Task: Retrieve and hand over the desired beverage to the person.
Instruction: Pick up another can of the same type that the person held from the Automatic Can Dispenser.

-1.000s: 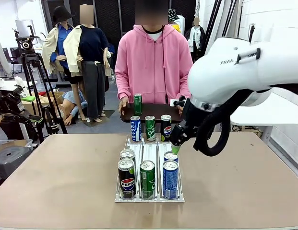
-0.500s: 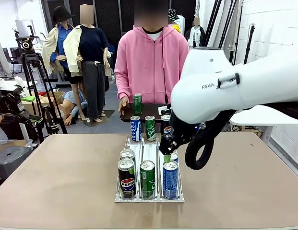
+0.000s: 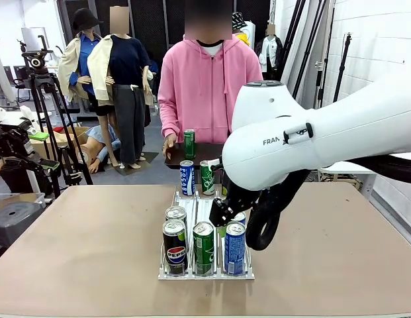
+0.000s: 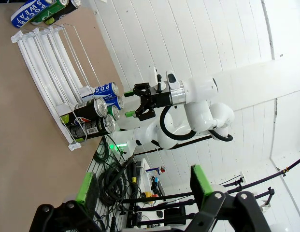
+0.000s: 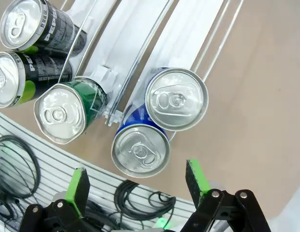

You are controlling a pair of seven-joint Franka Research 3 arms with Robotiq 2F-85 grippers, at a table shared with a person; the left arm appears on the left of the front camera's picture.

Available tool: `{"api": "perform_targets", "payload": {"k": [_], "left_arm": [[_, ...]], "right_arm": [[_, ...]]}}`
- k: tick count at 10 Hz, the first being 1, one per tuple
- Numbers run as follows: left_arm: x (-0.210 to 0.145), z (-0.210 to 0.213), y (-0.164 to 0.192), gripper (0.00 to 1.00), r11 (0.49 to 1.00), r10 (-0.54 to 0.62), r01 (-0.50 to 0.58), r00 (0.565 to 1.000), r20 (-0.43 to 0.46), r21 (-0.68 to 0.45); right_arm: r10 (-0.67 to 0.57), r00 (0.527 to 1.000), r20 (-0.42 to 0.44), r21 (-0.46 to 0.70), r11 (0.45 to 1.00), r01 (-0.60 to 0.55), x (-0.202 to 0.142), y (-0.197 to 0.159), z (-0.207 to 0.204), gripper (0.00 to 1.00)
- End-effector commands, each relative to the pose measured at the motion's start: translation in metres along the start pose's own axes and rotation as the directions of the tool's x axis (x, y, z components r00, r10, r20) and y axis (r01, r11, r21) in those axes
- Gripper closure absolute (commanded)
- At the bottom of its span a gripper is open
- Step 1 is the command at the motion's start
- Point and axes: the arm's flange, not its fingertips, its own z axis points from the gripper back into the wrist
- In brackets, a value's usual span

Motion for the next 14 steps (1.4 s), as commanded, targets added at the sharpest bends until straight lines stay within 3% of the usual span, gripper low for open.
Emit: {"api": "perform_targets", "payload": {"k": [1, 5, 10, 14], "left_arm": [[-0.002, -0.001, 0.0, 0.0, 1.0, 0.003, -0.003, 1.0, 0.008, 0.007], [-0.002, -0.001, 0.0, 0.0, 1.0, 0.003, -0.003, 1.0, 0.008, 0.007], [-0.002, -0.001, 0.0, 0.0, 1.0, 0.003, -0.003, 1.0, 0.008, 0.007], [-0.002, -0.001, 0.0, 0.0, 1.0, 0.003, -0.003, 1.0, 0.008, 0.007]], "right_arm": [[-0.028, 0.999, 0.04, -0.045, 0.999, 0.029, 0.007, 0.005, -0.01, 0.0], [-0.064, 0.996, 0.068, -0.064, 0.996, 0.069, 0.015, -0.002, -0.028, 0.0], [-0.074, 0.997, 0.031, -0.061, 0.995, 0.076, 0.013, -0.008, -0.032, 0.0], [-0.073, 0.997, 0.006, -0.046, 0.996, 0.074, 0.013, -0.007, -0.036, 0.14]]}}
